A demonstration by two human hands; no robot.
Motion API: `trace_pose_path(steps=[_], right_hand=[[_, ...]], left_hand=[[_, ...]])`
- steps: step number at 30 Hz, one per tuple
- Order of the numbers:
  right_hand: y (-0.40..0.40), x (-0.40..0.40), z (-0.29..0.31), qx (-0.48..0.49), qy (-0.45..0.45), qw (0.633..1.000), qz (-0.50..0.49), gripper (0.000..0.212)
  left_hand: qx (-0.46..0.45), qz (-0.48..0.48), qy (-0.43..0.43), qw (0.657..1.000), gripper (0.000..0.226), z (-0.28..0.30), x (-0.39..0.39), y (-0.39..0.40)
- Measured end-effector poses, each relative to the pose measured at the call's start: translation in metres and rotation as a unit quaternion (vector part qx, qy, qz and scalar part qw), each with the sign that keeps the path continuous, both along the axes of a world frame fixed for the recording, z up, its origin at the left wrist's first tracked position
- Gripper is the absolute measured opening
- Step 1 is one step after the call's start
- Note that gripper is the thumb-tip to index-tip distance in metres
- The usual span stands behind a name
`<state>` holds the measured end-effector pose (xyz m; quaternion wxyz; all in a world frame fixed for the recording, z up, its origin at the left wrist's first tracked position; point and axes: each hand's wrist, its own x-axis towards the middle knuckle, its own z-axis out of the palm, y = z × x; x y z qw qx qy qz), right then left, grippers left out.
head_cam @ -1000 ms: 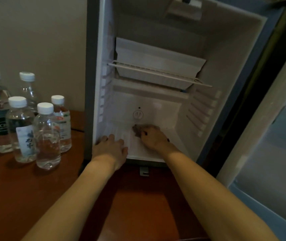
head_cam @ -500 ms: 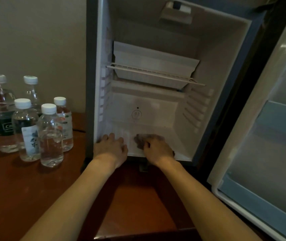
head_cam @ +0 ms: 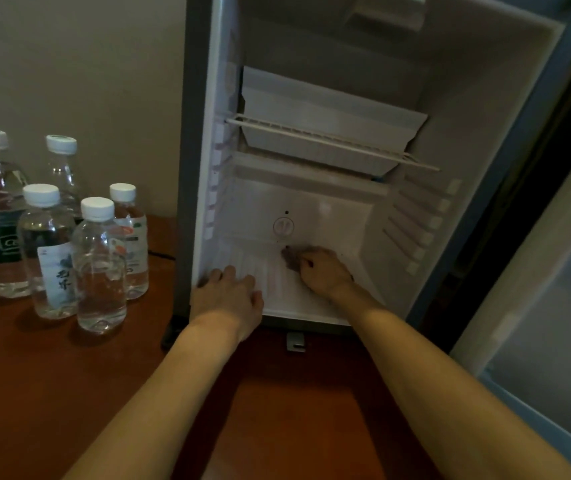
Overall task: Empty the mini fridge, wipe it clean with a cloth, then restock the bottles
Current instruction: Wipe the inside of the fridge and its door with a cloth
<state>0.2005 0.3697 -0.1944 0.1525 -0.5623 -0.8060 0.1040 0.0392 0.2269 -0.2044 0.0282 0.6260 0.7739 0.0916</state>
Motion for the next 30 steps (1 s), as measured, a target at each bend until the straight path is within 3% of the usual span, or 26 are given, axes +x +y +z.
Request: trace_pose_path(steps=[4, 11, 21, 30], right_hand=[[-0.044, 0.019, -0.009, 0.022, 0.001, 0.999, 0.029, 0.042], [-0.103, 0.025, -0.029, 0.054, -0.052, 0.997, -0.032, 0.038], [-0.027, 0.008, -0.006, -0.004, 0.024, 0.999, -0.023, 0.041], [0.009, 0.0, 0.002, -0.022, 0.042, 0.999, -0.012, 0.081]], left_hand=[[0.001, 0.006, 0.003, 1.0, 0.044, 0.001, 0.002, -0.001], [0.002, 0.003, -0.008, 1.0, 0.046, 0.002, 0.002, -0.006], [0.018, 0.007, -0.028, 0.999, 0.046, -0.002, 0.002, -0.005], [0.008, 0.006, -0.027, 1.0, 0.045, -0.002, 0.001, -0.002]])
